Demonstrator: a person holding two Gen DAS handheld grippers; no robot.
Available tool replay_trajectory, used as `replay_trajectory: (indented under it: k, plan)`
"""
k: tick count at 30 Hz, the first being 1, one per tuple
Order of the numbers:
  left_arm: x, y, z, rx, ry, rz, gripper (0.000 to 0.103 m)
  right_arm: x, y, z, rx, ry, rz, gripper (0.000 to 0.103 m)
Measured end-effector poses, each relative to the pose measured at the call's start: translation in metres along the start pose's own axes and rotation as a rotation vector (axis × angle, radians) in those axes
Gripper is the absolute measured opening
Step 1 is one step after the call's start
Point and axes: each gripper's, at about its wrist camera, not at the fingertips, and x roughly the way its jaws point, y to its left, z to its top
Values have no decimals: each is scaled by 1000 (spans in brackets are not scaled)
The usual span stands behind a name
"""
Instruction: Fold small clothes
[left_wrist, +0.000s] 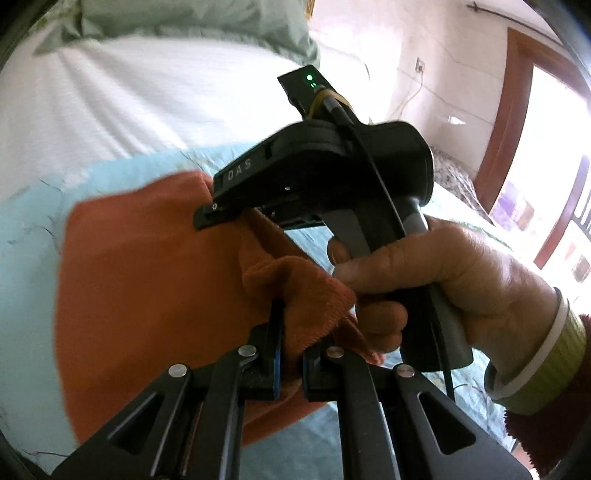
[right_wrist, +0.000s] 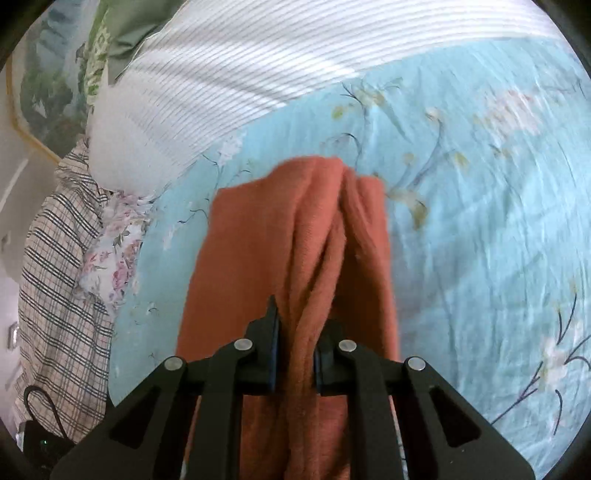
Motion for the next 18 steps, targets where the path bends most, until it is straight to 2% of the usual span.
replay_trajectory:
  k: [4,7,8,10,11,12,14,16,18]
  plan:
    - [0,-2,-1,-9,1,-19,6,-2,0,2,-38,-12,2,15]
    - [8,2,-4,-4,29,-34,8,6,-8,-2,-22,-11,-10,16]
    - [9,3,-4,-8,42,-38,12,5,-11,-4,-16,-17,-15,18]
    - [10,5,-4,-21,60,-46,14,0,-12,-6,-16,-34,-34,20]
    - [8,7,-3,-30,64,-50,22,-4,-10,-8,-23,-45,-48,23]
    - [4,11,-3,-43,67,-59,27,-7,-9,-9,-26,-54,-61,28]
    - [-9,19,-6,-69,59,-63,54,-18,-7,-11,-23,-83,-96,41]
    - [-24,30,-10,-95,44,-60,63,-29,-7,-13,-21,-125,-95,66]
    - [-40,46,-13,-122,32,-52,69,-37,-6,-16,-20,-153,-93,82]
